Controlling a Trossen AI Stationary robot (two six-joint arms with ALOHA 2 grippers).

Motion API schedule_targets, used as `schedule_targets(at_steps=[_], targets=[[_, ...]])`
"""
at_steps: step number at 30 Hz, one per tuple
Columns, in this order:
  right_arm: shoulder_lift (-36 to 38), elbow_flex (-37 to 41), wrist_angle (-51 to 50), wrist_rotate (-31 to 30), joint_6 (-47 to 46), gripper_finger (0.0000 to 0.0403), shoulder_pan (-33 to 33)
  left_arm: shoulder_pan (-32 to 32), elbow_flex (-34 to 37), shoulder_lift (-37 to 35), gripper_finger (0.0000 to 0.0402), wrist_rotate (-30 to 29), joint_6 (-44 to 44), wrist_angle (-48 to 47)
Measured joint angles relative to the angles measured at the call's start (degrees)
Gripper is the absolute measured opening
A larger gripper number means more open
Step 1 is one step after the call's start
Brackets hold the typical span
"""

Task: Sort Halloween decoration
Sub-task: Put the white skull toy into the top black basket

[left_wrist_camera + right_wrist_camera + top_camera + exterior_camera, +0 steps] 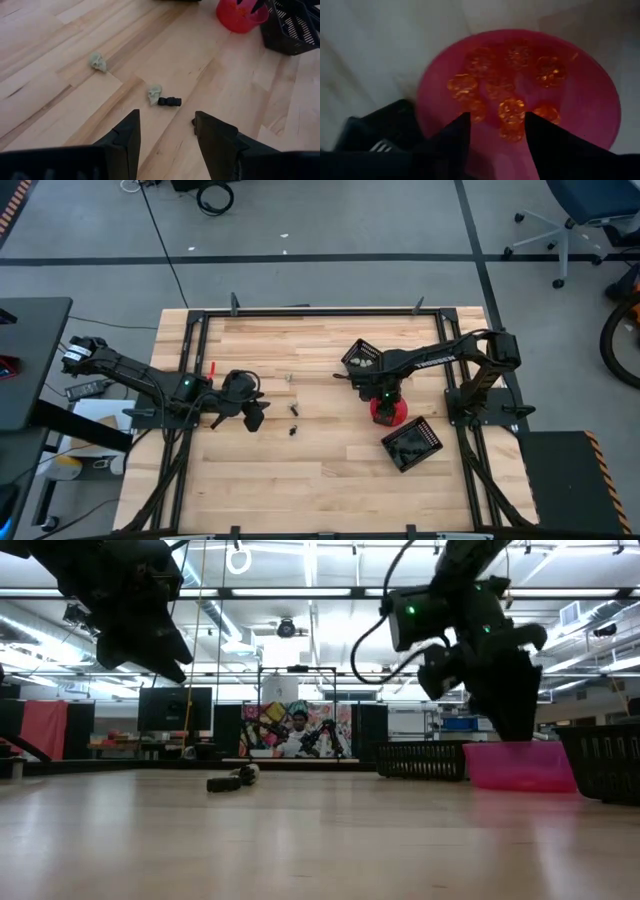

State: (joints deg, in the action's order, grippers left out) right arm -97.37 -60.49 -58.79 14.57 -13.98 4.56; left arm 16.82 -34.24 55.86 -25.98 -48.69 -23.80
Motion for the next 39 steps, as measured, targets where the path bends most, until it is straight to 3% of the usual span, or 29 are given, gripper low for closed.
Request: schedule_targets(at_steps=[5, 8, 13, 17, 25, 34, 39], targets=[[0.00, -6.93, -3.78, -0.31, -0.05, 0.0196, -0.26, 0.00, 0.00, 0.00, 0.0162, 0.00, 0.00, -0.06], [0.01, -11.83, -2.52, -4.05, -1.12, 0.0191, -1.20, 0.00, 0.00, 0.00, 0.0162, -0.01, 0.00, -0.04], [0.10, -15.11, 11.83, -9.73, -2.52, 0.0181, -3.04, 0.00, 0.00, 0.00, 0.0162, -0.50, -0.02, -0.04], [-1.88, -14.39, 25.57, -10.27, -1.66, 0.0168, -3.77, 0.00, 0.00, 0.00, 0.0162, -0.92, -0.25, 0.00], [-11.71, -17.25, 39.72, -11.27, 0.76, 0.0158, -4.44, 0.00, -0.02, -0.02, 0.0162, -0.93, -0.35, 0.08], [-22.12, -21.90, 54.68, -21.08, 7.45, 0.0158, -3.04, 0.02, -0.02, -0.02, 0.0162, -0.90, -0.71, 0.03], [-25.28, -21.93, 61.77, -22.49, 7.55, 0.0179, -0.66, 0.15, -0.02, -0.02, 0.0162, 2.47, -1.70, -0.58]])
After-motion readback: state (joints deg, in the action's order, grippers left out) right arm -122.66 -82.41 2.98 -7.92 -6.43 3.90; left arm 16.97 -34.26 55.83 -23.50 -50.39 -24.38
